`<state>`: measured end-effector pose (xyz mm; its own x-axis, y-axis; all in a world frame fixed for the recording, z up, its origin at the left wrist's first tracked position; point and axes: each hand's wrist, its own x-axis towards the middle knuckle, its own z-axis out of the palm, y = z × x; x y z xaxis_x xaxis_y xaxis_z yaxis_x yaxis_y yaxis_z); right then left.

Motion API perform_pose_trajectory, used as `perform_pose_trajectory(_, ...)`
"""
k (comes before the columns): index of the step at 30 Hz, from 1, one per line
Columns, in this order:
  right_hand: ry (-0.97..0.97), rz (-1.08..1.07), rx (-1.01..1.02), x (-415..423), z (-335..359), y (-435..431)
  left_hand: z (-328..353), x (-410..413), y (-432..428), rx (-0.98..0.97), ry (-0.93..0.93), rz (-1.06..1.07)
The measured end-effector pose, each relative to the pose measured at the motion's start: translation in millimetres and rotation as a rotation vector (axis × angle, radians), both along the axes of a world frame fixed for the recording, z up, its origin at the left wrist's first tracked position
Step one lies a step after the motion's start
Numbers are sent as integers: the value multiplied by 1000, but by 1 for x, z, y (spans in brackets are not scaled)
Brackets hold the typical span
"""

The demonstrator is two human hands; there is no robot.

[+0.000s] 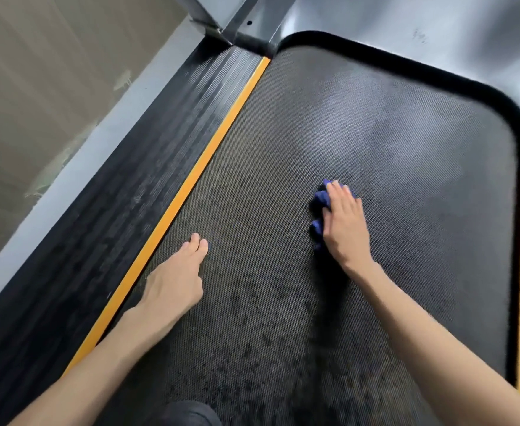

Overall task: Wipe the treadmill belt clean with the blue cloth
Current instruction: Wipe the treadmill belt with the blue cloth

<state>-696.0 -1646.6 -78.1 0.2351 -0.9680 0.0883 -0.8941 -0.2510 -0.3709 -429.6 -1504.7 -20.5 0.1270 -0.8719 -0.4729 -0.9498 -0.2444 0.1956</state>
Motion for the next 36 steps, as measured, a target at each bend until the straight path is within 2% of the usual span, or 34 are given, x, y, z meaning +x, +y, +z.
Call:
perform_pose_trajectory(4, -17, -374, 78, -22, 5, -25, 2, 4, 0, -8, 30, 8)
perform_pose_trajectory(6, -49, -380, 26, 8, 8, -8, 3, 6, 2, -25, 54, 18)
perform_pose_trajectory(9, -90, -14, -44, 71, 9, 43, 4, 6, 4, -57, 102, 48)
perform_pose_trajectory(11, -59, 224, -16, 108, 5, 86, 3, 3, 3, -41, 137, 89)
perform_pose_trajectory(15, -3, 467, -22, 105, -2, 106, 3, -1, -2, -54, 183, 149)
perform_pose_trajectory(17, 20, 321, -52, 66, -2, 83, 4, -3, -1, -51, 182, 133)
perform_pose_trajectory(20, 9, -142, -81, -17, 4, 45, 5, -5, 2, -69, 140, 91)
perform_pose_trajectory(23, 4, -425, -46, -86, 6, 24, 7, -4, -1, -48, 157, 103)
perform_pose_trajectory(25, -26, -627, 15, -87, 3, 23, 10, -3, -6, -6, 182, 117)
perform_pose_trajectory(27, -30, -682, -12, -54, 7, 32, 14, -4, -12, 9, 190, 134)
perform_pose_trajectory(29, -73, -483, -86, -4, 14, 49, 18, -7, -17, -5, 201, 175)
perform_pose_trajectory(31, -126, -125, -50, 54, 15, 80, 21, -11, -21, -55, 212, 224)
perform_pose_trajectory(34, -10, 330, -6, 121, 5, 142, 17, -13, -27, -150, 235, 265)
perform_pose_trajectory(36, 20, 501, -28, 120, -3, 152, 10, -16, -29, -171, 239, 268)
